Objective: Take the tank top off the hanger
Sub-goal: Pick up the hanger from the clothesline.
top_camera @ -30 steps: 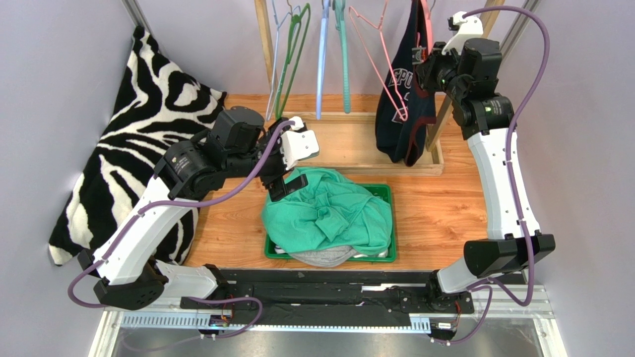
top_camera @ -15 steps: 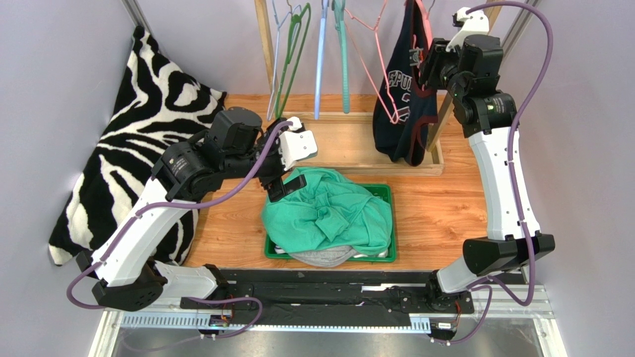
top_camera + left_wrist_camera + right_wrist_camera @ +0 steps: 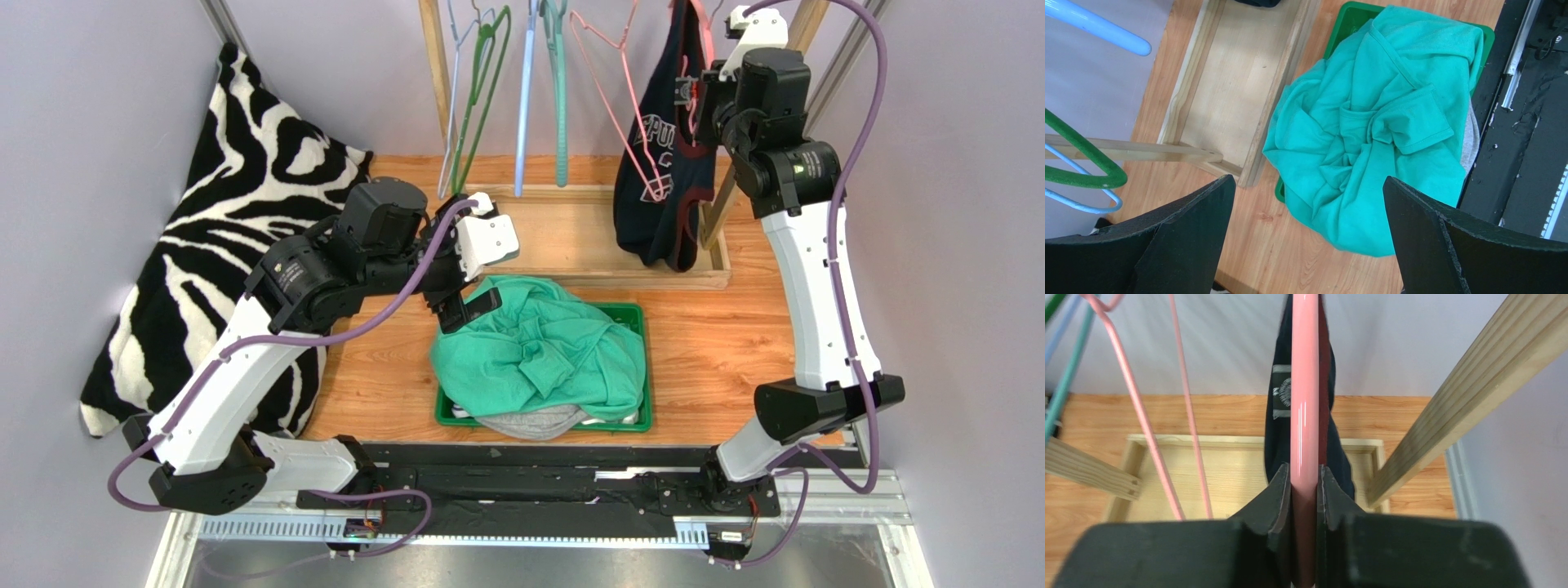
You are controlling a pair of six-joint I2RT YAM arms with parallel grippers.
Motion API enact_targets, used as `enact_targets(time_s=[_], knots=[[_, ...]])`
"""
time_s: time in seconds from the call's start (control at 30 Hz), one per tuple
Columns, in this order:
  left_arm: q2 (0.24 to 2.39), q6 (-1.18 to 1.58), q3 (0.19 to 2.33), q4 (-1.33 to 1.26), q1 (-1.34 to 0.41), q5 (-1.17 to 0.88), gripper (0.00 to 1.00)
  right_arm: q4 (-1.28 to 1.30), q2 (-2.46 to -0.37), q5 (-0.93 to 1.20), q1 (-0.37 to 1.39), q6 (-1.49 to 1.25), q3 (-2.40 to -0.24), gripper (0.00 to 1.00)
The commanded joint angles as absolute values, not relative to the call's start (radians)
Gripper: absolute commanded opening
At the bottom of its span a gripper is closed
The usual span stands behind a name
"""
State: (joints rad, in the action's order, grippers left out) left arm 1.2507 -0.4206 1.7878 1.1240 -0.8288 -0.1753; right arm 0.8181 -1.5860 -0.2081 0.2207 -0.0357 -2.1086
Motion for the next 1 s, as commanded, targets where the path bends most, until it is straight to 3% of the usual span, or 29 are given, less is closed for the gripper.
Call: enact_targets(time_s=[0.0,0.5,0.97], knots=[[1.22,-0.399,1.786,1.098,-0.822,-0.19,0.99,0.816,-1.627,-0.261,0.225,-0.018,-2.189,0.0],[1.212,-0.397,1.779,1.092,-0.813,-0.189,0.99,0.471,-1.497,-0.299,0.232,0.048,-2.103,0.0],[1.206,-0.399,1.781,1.094,-0.81,-0.187,0.99,0.489,-1.312,-0.2,0.23,0.061,-1.812,0.0]])
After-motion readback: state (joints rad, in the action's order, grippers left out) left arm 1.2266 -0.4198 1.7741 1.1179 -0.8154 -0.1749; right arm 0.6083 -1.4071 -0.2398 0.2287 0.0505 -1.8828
